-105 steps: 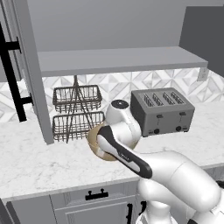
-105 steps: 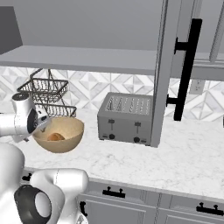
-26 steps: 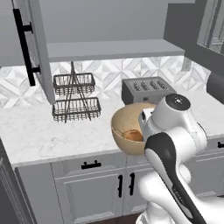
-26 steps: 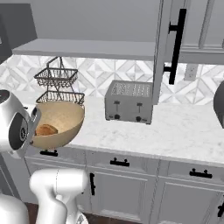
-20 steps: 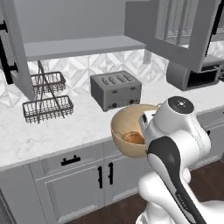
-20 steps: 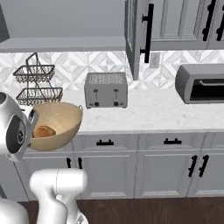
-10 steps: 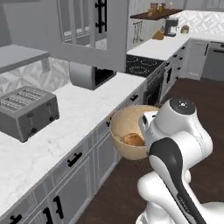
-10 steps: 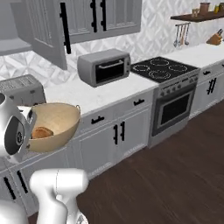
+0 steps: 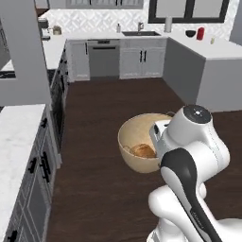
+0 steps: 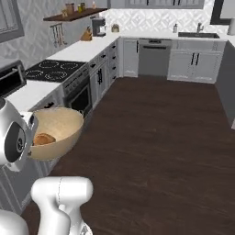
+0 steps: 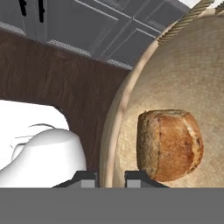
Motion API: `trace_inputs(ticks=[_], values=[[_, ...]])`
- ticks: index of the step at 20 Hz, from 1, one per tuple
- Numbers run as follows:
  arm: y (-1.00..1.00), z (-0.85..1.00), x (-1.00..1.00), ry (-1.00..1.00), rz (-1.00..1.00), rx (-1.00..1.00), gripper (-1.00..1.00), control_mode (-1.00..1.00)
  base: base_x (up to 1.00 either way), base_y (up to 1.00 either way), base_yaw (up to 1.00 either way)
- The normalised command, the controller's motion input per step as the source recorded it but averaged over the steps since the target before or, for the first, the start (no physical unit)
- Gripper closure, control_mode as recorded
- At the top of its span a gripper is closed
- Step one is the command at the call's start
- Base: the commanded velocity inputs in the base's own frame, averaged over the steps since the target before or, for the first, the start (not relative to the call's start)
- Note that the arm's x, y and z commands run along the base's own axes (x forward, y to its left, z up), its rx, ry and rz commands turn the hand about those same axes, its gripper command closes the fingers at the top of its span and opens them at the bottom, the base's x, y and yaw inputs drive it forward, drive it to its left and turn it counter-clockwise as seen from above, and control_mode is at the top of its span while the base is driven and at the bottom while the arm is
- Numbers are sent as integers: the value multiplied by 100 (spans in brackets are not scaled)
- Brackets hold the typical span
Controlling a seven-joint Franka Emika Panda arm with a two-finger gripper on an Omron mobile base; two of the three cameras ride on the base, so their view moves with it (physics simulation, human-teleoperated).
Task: Open the cabinet, pick up the bread from the cabinet and place it in the basket. Then move the basket to the dining counter.
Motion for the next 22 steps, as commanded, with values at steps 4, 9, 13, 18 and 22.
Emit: trace_inputs(ticks=[4, 9, 13, 18, 22], values=[[0, 0, 0, 0, 0, 0, 100, 100, 54, 41, -65], [0, 0, 0, 0, 0, 0, 100, 100, 98, -13, -2], [0, 0, 0, 0, 0, 0, 100, 100, 100, -1, -32], [0, 0, 0, 0, 0, 0, 100, 100, 100, -44, -21], [0, 0, 0, 0, 0, 0, 100, 100, 100, -95, -1]])
